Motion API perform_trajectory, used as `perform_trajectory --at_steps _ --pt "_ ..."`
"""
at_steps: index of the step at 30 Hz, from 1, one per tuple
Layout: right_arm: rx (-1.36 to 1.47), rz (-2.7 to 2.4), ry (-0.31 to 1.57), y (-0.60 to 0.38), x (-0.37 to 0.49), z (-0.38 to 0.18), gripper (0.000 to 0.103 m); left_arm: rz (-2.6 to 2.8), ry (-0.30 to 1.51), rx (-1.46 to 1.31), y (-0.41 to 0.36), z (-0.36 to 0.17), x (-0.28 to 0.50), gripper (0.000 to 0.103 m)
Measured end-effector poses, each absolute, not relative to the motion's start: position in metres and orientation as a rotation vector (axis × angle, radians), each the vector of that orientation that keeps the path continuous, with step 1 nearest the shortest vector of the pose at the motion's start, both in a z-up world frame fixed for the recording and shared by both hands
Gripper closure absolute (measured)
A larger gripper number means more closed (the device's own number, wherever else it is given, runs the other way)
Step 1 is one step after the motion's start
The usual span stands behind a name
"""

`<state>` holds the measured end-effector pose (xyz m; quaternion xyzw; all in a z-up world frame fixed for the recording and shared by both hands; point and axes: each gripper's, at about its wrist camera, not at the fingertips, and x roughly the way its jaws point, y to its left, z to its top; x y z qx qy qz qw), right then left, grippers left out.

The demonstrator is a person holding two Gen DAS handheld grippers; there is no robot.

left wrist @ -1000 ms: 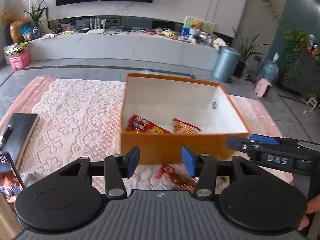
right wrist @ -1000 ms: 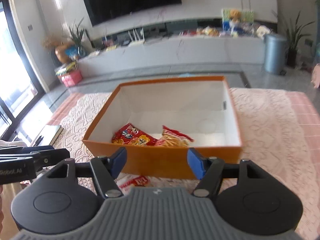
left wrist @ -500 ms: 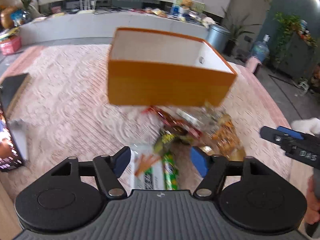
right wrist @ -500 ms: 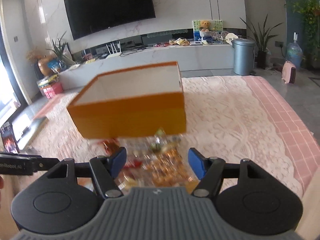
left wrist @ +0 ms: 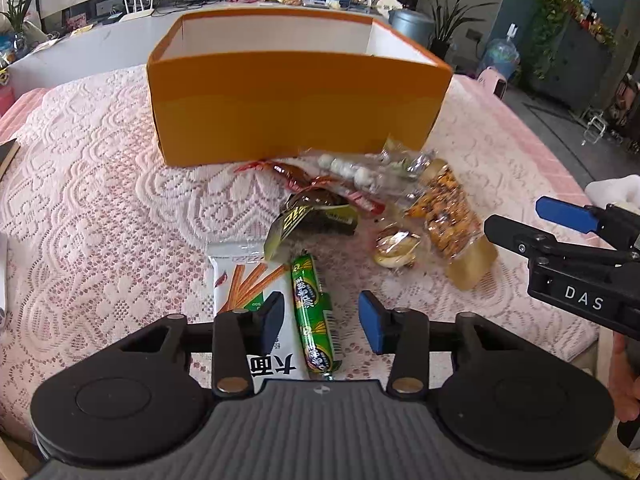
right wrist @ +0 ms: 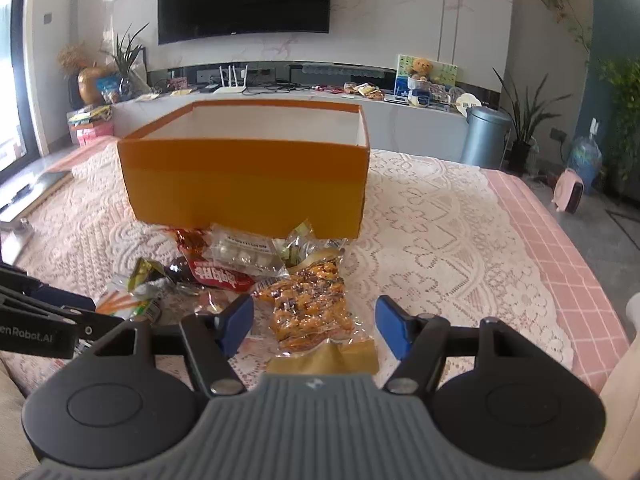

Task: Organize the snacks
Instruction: 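Move both tools back toward the remaining snacks, then grasp the green sausage stick with the left tool while the right tool grasps the clear nut bag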

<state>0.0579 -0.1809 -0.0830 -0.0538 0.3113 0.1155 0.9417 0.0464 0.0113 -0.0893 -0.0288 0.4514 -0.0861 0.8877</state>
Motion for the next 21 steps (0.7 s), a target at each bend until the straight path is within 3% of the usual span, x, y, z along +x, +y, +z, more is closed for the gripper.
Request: perform_trajectory --at_steps 8,21 --pt "-0.134 0.240 0.675 -0.175 0.076 -0.100 0.037 -0.201 0.981 -0.045 0.007 -0.103 0.057 0.065" --pt "-0.149 0.265 0.693 -0.165 0.099 -0.116 0.037 -0.178 1.068 -0.038 0.005 -0.117 0.076 0.071"
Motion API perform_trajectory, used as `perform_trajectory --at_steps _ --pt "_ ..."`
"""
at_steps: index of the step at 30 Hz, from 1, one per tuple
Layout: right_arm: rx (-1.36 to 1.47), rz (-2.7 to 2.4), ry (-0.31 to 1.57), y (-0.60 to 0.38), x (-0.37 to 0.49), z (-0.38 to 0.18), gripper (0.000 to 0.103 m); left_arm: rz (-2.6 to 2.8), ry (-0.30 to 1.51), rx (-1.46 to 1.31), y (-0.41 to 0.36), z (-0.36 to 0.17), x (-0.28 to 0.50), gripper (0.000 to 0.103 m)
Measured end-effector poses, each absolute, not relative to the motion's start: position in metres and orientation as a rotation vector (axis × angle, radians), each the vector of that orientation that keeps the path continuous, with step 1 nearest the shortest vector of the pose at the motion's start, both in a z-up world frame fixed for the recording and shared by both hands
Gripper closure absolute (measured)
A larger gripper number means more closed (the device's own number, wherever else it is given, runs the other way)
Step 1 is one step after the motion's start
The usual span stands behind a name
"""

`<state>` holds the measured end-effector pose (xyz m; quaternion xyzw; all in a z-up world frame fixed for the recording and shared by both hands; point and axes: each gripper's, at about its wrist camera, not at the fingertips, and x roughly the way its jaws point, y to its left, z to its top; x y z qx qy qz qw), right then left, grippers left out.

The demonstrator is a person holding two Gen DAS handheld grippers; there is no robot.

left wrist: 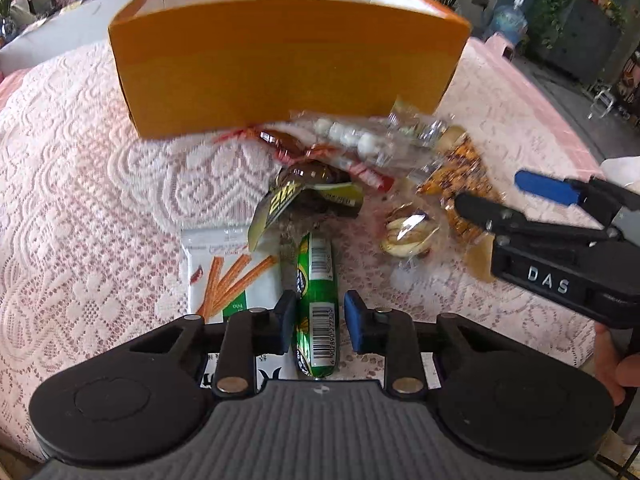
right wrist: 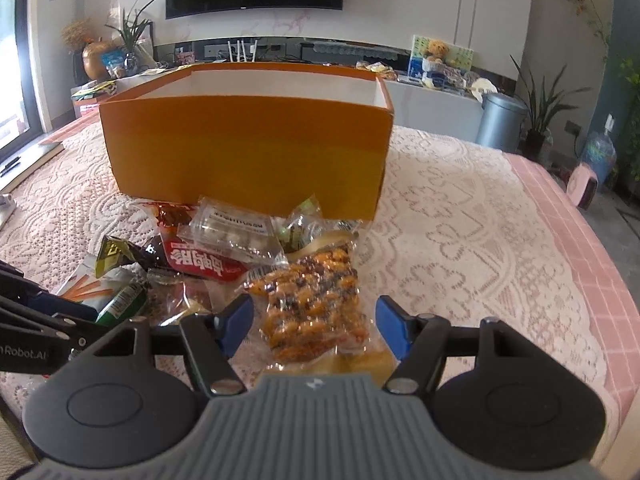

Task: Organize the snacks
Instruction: 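Grasp the green sausage stick with the left tool while the right tool grasps the clear nut bag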

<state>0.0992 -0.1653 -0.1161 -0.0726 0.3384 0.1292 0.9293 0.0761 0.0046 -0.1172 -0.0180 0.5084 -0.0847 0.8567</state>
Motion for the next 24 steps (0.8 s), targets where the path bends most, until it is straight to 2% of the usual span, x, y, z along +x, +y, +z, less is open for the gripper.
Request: perform_trajectory --at_steps 9,11,14,24 --pt "-0.152 0.287 0.728 -0.163 0.118 -0.129 0.036 -0.169 1.067 -0.007 -0.003 -0.118 0.082 0.073" --pt "-0.163 0.286 0.734 -0.162 0.120 -0.133 0.027 -0.171 1.067 -0.012 -0.003 -0.119 0.082 0.074" --pt "-0.174 0.280 0.736 -0.161 0.121 -0.137 0.027 -0.178 1.071 -0.018 -0.001 -0.119 0.083 0.077" --pt "-0.136 0.277 0.743 -0.164 0.127 -0.147 0.026 -0.175 1.054 -0.024 -0.002 -0.120 0.080 0.078"
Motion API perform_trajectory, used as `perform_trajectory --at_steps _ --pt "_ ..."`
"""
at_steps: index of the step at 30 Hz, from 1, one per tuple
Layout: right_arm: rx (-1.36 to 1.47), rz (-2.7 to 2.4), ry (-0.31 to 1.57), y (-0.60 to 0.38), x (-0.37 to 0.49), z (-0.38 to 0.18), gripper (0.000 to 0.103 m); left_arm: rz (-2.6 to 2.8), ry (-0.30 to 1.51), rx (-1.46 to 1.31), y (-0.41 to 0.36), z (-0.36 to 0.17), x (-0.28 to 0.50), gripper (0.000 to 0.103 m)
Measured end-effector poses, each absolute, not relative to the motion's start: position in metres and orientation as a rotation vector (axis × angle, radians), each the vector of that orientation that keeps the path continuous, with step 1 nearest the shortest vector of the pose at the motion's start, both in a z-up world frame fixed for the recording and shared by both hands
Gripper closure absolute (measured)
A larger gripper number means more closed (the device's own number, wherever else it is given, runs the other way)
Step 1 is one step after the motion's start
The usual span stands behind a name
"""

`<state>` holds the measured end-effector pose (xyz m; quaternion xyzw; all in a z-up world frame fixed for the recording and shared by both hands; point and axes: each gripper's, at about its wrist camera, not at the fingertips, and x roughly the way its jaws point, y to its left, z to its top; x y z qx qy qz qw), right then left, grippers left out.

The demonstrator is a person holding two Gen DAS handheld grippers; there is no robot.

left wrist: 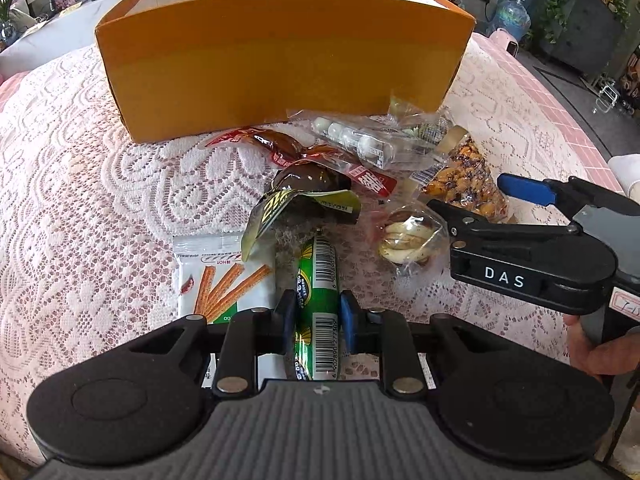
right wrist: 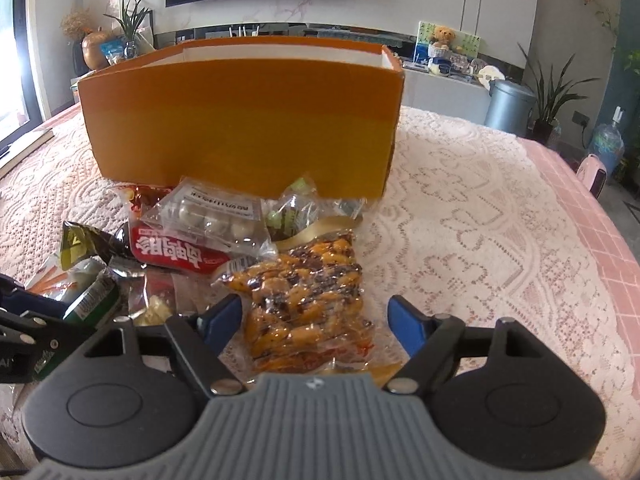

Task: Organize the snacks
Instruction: 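Grasp the green sausage stick with the left tool while the right tool grasps the clear nut bag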

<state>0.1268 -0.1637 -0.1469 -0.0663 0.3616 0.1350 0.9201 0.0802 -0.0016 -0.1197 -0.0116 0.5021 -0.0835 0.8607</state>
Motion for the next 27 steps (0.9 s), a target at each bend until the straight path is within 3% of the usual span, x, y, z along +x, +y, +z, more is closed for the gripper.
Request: perform_trajectory --at_steps 7,10,20,22,27 --pt "-0.149 0.282 0.725 -0.163 0.122 -0.142 0.035 -0.153 1.047 -0.061 0.000 -0.118 0.077 0.078" --pt "-0.167 0.290 0.712 -0.161 0.117 -0.138 0.045 -0.143 1.039 -0.065 0.000 -0.112 0.073 0.079" --pt "-0.152 0.260 0.702 -0.173 0.099 -0.121 0.047 -0.145 0.981 -0.089 0.000 -0.088 0.050 0.079" --pt "-0.142 0.259 0.698 -0.177 0.093 -0.116 0.055 -0.152 0.968 -0.097 -0.001 -0.083 0.045 0.079" --pt "-0.116 0.261 0.708 -0.182 0.085 -0.108 0.055 -0.162 0.935 -0.104 -0.003 -0.069 0.036 0.079"
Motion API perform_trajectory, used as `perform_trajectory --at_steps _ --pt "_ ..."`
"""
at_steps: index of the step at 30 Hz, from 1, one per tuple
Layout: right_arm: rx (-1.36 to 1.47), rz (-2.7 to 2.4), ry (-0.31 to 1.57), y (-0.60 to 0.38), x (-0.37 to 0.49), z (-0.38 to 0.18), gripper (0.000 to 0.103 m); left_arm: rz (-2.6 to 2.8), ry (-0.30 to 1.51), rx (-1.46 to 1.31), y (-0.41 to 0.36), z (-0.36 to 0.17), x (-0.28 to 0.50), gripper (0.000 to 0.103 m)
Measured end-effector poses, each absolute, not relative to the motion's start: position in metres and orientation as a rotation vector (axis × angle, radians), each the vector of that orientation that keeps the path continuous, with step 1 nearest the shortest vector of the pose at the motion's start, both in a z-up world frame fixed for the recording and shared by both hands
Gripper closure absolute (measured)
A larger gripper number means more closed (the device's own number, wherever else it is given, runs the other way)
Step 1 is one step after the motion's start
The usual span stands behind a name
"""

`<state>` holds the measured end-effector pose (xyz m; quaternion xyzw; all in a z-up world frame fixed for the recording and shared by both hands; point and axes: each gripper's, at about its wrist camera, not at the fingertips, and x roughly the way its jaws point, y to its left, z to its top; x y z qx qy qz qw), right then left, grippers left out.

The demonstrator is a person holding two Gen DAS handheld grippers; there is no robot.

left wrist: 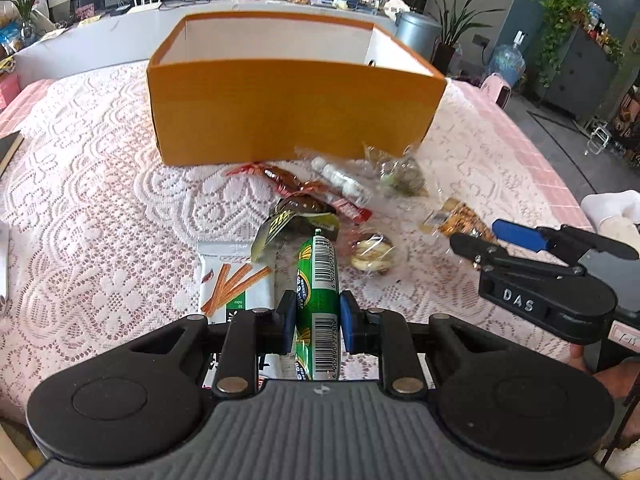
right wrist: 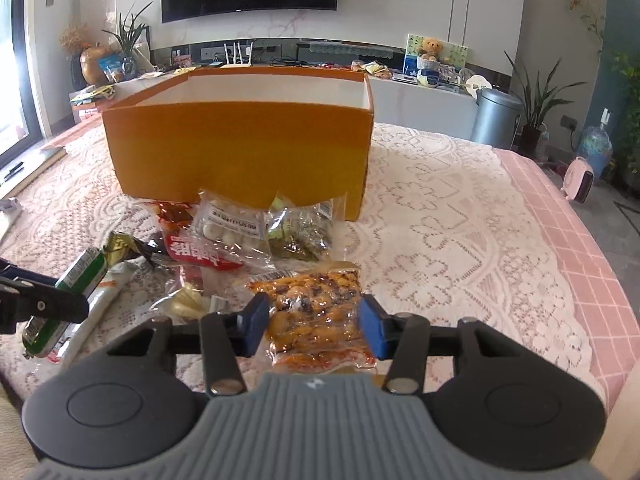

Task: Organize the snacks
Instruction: 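Grasp the green sausage stick with the left tool while the right tool grasps the clear nut bag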

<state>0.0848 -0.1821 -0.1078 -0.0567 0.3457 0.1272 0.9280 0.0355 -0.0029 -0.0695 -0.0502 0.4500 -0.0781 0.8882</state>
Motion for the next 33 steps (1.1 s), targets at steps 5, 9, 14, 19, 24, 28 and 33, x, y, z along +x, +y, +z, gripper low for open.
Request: perform_trajectory --at_steps 5,9,14,19,24,28,33 --pt "-0.093 0.279 0.702 -0.182 0.075 -0.098 0.056 -0.168 0.906 -0.124 -0.001 -0.058 0.028 0.079" --pt "-0.099 0.302 0.647 -0.177 0.063 -0.080 0.056 -0.156 0.886 -0.128 0.001 -0.049 0.027 0.079" --pt "-0.108 0.339 0.578 -0.172 0.056 -0.053 0.101 -0.161 0.838 -0.124 0.003 -0.030 0.030 0.078" --pt "-0.097 0.354 0.542 -0.170 0.068 -0.027 0.103 -0.162 0.793 -0.114 0.003 -0.011 0.044 0.079" --pt "-0.101 0.356 0.609 -0.169 0.088 -0.036 0.103 -0.184 0.798 -0.119 0.002 -0.015 0.051 0.079" --pt "-0.045 0.323 0.693 -0.182 0.094 -0.056 0.100 -0.182 0.848 -0.136 0.006 -0.033 0.052 0.078" --pt "-0.006 0.290 0.752 -0.198 0.090 -0.078 0.060 -0.181 0.907 -0.160 0.008 -0.052 0.053 0.078"
